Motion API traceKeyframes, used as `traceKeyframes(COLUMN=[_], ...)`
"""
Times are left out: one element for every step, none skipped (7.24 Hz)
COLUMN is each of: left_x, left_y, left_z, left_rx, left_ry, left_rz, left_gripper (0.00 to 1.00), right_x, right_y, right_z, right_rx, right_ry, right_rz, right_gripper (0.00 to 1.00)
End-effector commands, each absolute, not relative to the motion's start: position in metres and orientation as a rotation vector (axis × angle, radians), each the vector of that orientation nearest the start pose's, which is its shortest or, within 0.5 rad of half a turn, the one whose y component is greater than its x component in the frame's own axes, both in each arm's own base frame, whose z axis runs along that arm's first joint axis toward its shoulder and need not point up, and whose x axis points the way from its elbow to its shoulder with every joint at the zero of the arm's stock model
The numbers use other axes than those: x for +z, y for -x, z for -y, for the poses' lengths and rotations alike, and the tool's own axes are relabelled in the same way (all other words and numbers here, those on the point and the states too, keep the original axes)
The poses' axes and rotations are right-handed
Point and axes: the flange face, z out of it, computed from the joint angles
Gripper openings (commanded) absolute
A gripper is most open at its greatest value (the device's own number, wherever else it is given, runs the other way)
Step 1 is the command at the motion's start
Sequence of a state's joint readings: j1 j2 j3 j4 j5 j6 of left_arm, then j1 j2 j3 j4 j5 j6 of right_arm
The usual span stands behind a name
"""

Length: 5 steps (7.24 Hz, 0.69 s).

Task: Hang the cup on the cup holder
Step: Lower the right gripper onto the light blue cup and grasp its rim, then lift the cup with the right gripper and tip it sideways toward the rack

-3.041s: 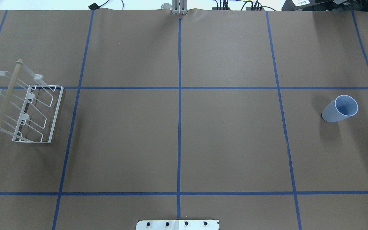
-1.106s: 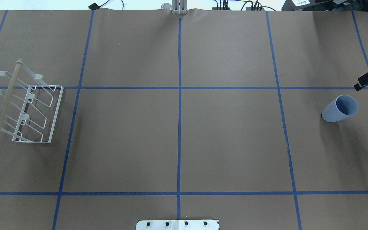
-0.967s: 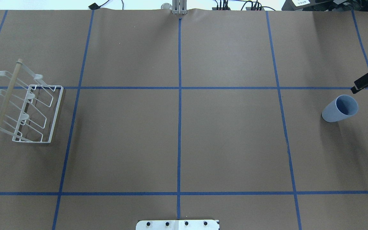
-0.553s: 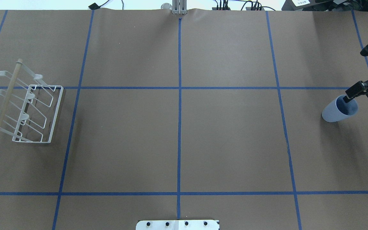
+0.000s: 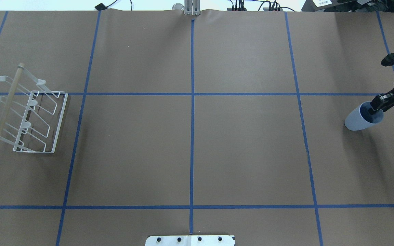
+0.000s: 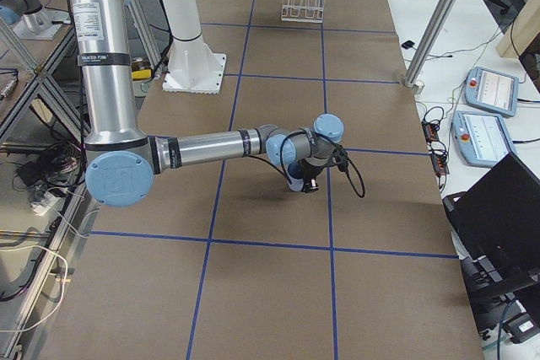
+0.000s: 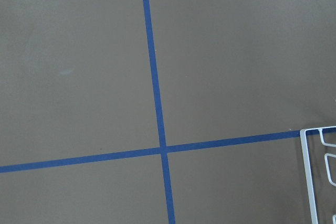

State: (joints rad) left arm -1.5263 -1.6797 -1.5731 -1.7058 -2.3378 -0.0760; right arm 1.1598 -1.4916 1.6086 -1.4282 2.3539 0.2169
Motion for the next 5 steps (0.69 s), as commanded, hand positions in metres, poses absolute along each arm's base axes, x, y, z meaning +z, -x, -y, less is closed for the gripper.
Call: traceKeyframes(left_x=[0.586, 0.584, 0.577, 0.569, 0.557], left_y=[0.04, 0.039, 0.04, 0.039, 0.035], left_z=[0.553, 0.554, 0.557, 0.564, 0.573], left_rx=[0.064, 0.067, 0.068, 0.074, 0.07], left_ry=[-0.188, -0.193, -0.203, -0.217, -0.229], left_rz=[-0.776, -0.776, -0.775, -0.777, -0.776], left_gripper=[0.99, 0.99, 0.99, 0.99, 0.99], right_x=[0.572, 0.557, 0.528, 0.488, 0.448], right_y=[0.158, 0.156, 0.147, 0.143, 0.146], right_z=[0.517, 0.509, 0.505, 0.506, 0.513], right_rx=[-0.291, -0.304, -0.307, -0.303, -0.27], right_ry=[-0.003, -0.013, -0.047, -0.07, -0.108], right_rz=[0.856, 0.897, 0.954, 1.043, 1.071], right_gripper=[0.0, 0.0, 0.0, 0.0, 0.0])
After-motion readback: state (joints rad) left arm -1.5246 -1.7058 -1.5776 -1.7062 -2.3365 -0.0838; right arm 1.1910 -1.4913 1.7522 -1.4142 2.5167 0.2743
